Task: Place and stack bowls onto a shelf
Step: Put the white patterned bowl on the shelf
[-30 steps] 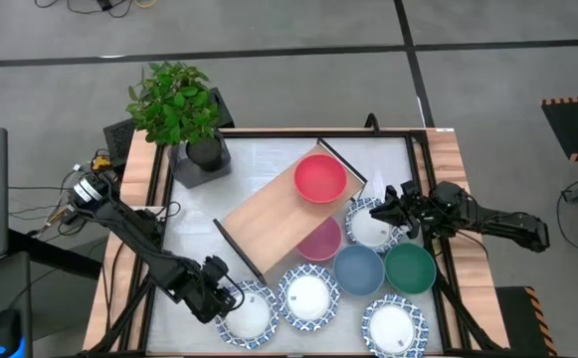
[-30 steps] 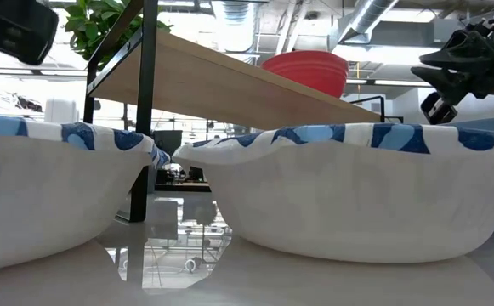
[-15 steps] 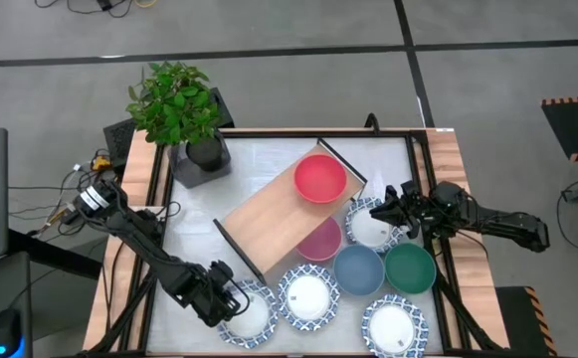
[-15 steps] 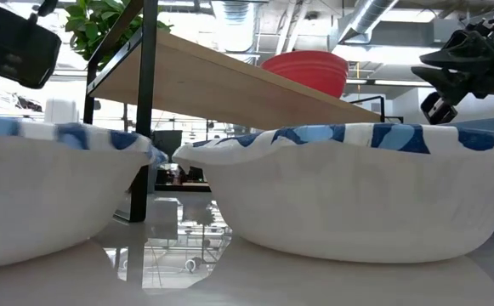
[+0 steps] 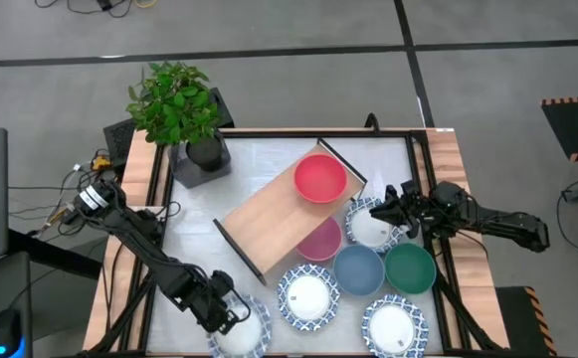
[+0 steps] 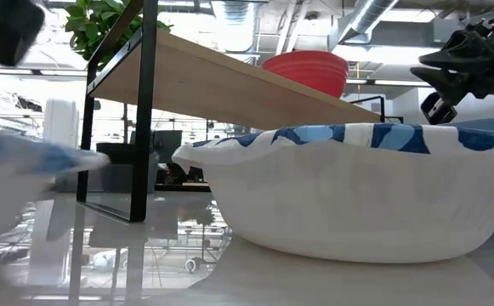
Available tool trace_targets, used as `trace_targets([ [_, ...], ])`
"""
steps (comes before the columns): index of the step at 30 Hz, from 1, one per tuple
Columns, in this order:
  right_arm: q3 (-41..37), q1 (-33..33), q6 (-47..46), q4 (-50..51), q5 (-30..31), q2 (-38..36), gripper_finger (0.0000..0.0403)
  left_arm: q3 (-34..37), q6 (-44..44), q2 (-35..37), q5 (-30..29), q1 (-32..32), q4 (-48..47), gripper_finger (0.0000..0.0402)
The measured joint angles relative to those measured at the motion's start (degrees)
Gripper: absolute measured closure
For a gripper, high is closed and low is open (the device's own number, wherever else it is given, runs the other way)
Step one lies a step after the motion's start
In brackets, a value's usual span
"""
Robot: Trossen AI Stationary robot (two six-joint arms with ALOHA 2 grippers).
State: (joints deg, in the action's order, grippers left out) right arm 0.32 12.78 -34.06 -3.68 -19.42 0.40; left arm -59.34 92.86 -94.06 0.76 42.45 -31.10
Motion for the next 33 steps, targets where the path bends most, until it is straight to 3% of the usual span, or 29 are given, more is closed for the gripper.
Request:
trace_targets([
  [4,0.00,0.00,0.04,0.02,0.11,0.01,0.0305,-4.97,-1.08,1.72,3.59,-0.01,-0.03,0.0401],
  [10,0.00,0.00,0.22,0.02,0.18,0.02,0.0305,-13.85,-3.16,5.64,2.54,-0.11,-3.86,0.0401],
  [15,0.00,0.00,0.22,0.02,0.27,0.00,0.0305,-22.55,-2.37,8.43,-6.75,-2.81,-15.24,0.0401],
  [20,0.00,0.00,0.22,0.02,0.27,0.00,0.0305,-30.56,-0.42,9.84,-19.59,-8.31,-25.50,0.0401],
  [23,0.00,0.00,0.20,0.02,0.27,0.00,0.0305,-35.59,-3.15,9.83,-23.48,-12.19,-29.38,0.0401],
  [28,0.00,0.00,0.19,0.02,0.27,0.00,0.0305,-39.55,-6.64,9.84,-24.39,-19.58,-33.05,0.0401],
  [33,0.00,0.00,0.00,0.02,0.27,0.01,0.0305,-39.53,-8.00,9.75,-17.69,-25.75,-42.91,0.0401],
])
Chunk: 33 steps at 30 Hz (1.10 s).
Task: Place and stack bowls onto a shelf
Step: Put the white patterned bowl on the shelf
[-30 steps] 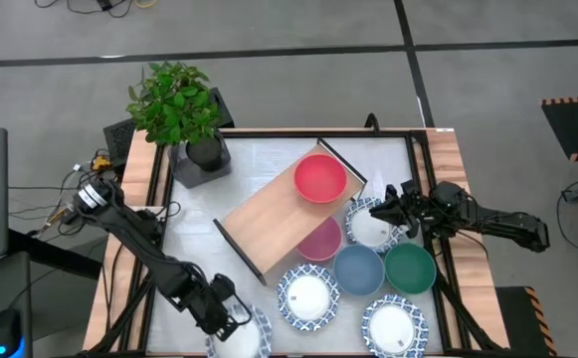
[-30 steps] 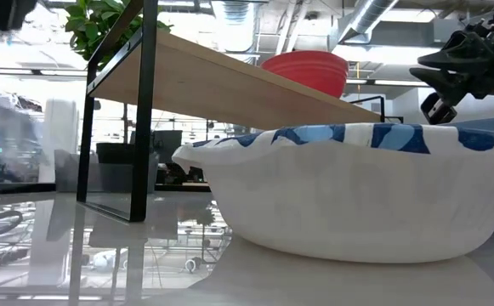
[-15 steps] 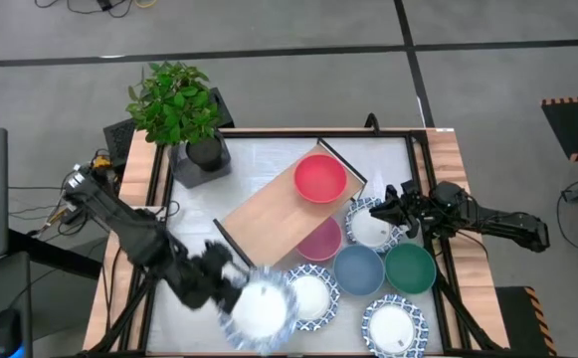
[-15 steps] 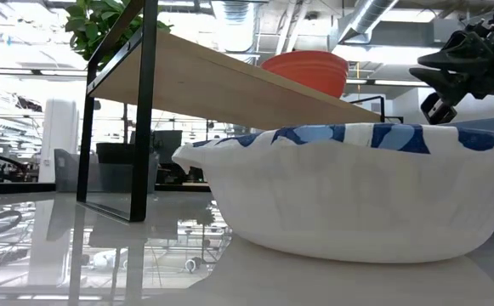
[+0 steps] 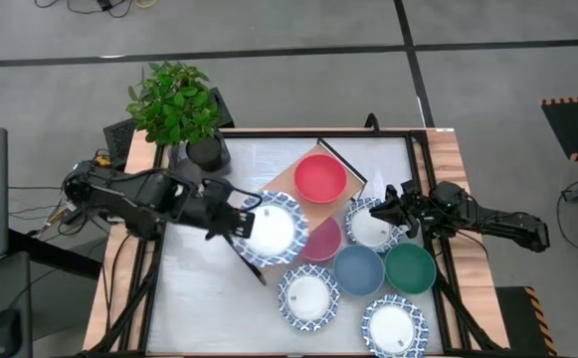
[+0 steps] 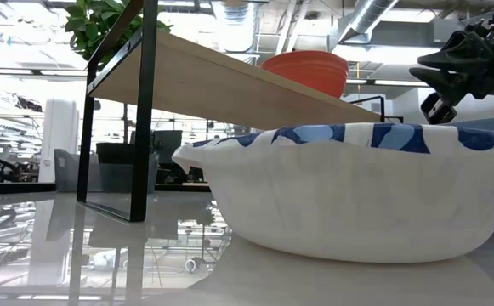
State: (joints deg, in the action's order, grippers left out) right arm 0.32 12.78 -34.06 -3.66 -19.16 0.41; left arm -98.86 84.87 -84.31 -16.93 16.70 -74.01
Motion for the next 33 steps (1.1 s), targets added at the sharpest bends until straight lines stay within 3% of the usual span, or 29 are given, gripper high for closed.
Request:
trace_targets([
  [4,-0.01,0.00,0.02,0.00,0.00,-0.01,0.0305,0.85,-3.69,-0.24,1.49,-4.18,-4.53,0.0401],
  [13,0.00,0.00,0.10,0.00,0.00,0.00,0.0305,0.85,-13.05,-0.15,3.38,-10.90,-4.56,0.0401],
  [23,0.00,0.00,0.21,0.00,0.00,0.00,0.0305,0.88,-17.84,-0.15,6.90,-12.37,-2.85,0.0401],
  [27,0.00,0.00,0.20,0.00,0.00,-0.01,0.0305,3.90,-18.10,-0.09,7.57,-12.38,2.47,0.0401],
  [33,0.00,0.00,0.20,0.00,-0.01,0.00,0.0305,7.41,-19.27,-0.10,9.65,-13.29,2.57,0.0401],
])
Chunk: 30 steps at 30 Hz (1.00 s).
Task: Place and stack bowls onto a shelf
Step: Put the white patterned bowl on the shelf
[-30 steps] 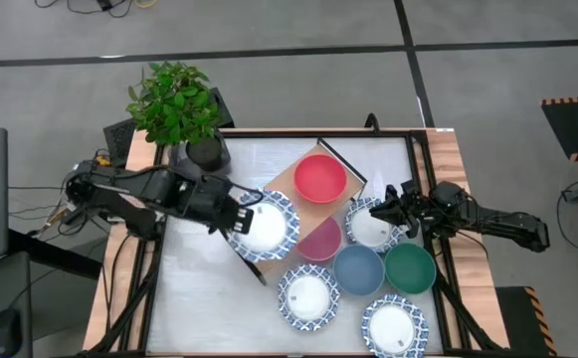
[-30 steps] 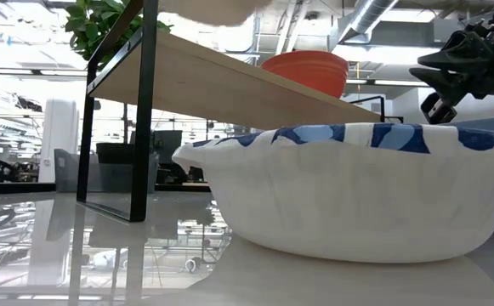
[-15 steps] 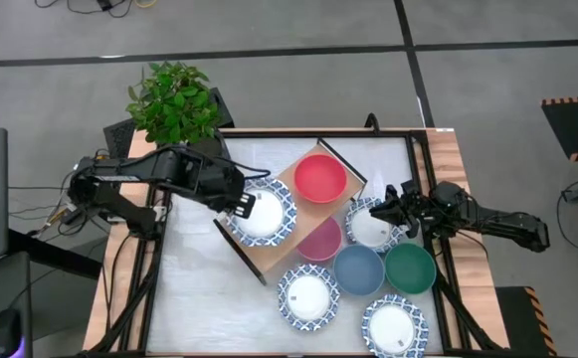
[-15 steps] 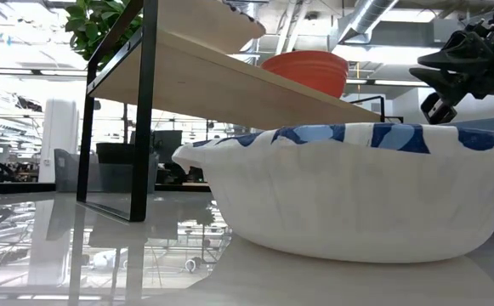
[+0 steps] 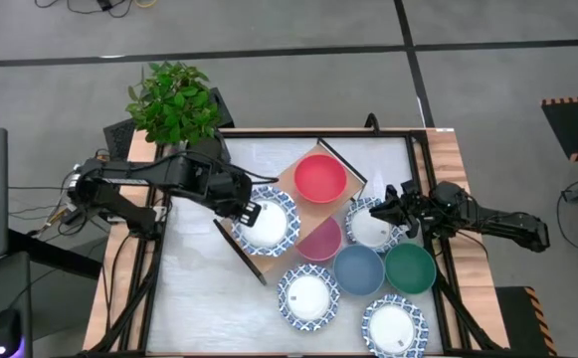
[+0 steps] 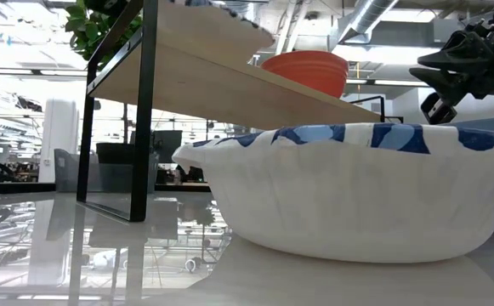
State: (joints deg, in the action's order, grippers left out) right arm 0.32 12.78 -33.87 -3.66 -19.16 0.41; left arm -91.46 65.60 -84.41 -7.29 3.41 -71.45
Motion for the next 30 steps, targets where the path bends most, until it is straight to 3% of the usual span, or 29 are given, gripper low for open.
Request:
trace_targets([
  [6,0.00,0.00,-0.02,0.00,-0.01,-0.01,0.0305,0.05,-1.54,0.50,0.74,-1.44,0.66,0.0401],
  [14,0.00,0.00,-0.23,0.01,-0.02,-0.01,0.0305,6.71,-2.98,0.42,5.38,-2.46,6.49,0.0401],
  [24,-0.01,0.00,-0.17,0.00,-0.02,-0.01,0.0305,7.40,-3.88,0.44,5.40,-2.83,7.67,0.0401],
  [30,-0.01,0.00,-0.20,0.01,-0.11,0.01,0.0305,7.40,-5.15,0.44,4.98,-2.81,8.05,0.0361],
])
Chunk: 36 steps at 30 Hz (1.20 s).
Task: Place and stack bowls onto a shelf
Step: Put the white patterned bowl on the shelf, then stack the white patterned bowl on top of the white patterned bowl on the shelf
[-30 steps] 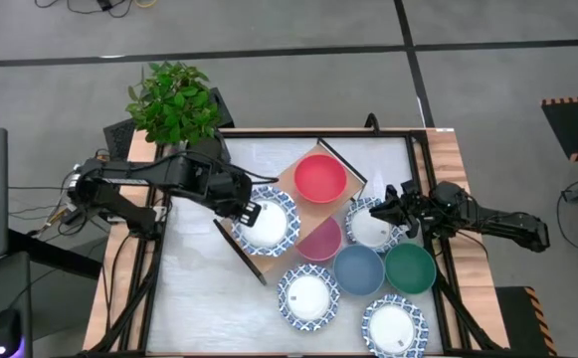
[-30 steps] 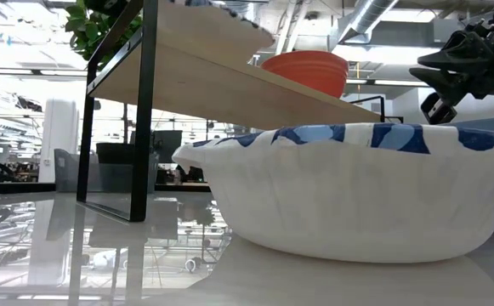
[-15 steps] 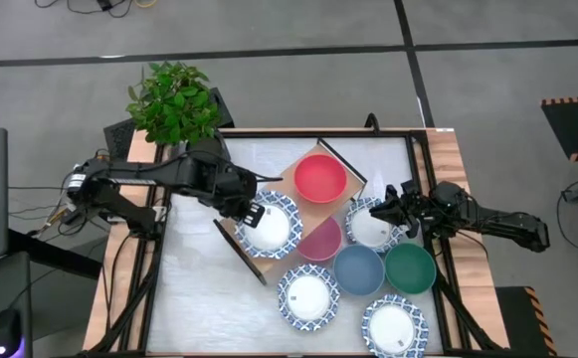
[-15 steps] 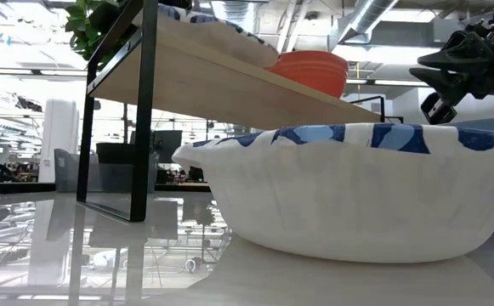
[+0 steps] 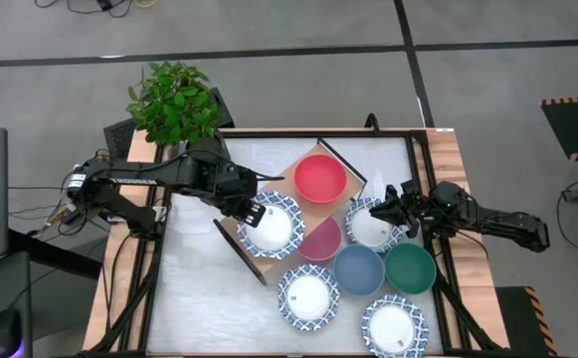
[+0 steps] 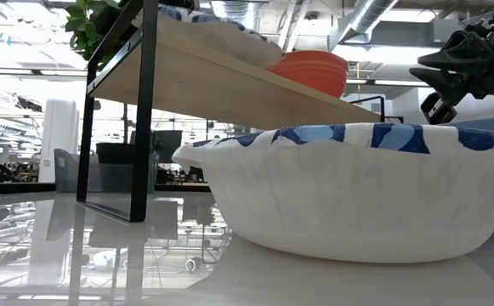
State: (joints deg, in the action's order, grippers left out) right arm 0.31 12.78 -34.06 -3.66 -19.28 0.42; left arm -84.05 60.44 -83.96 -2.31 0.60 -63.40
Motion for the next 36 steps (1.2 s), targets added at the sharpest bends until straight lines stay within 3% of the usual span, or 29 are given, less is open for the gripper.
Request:
trace_targets([
  [9,0.00,0.00,0.00,-0.01,-0.09,-0.01,0.0305,-0.04,-0.98,0.02,-0.02,-0.02,-0.07,0.0229],
  [14,1.37,0.02,0.90,2.10,-0.07,0.03,0.0305,-2.50,-1.33,0.88,0.83,0.00,-0.78,0.0182],
  [16,4.19,0.43,1.00,7.68,1.43,0.15,0.0305,-4.14,-1.31,1.11,1.09,0.00,-1.33,0.0176],
  [22,16.93,2.28,1.56,36.02,15.15,5.53,0.0309,-9.77,-2.40,1.68,0.19,0.13,-1.49,0.0173],
  [26,21.85,2.62,-3.99,43.55,22.95,12.12,0.0313,-12.89,-3.97,1.68,-1.60,0.13,-1.46,0.0173],
  [36,25.56,3.13,-16.51,48.55,23.49,32.58,0.0345,-16.74,-10.64,1.64,-2.80,0.00,-1.57,0.0173],
])
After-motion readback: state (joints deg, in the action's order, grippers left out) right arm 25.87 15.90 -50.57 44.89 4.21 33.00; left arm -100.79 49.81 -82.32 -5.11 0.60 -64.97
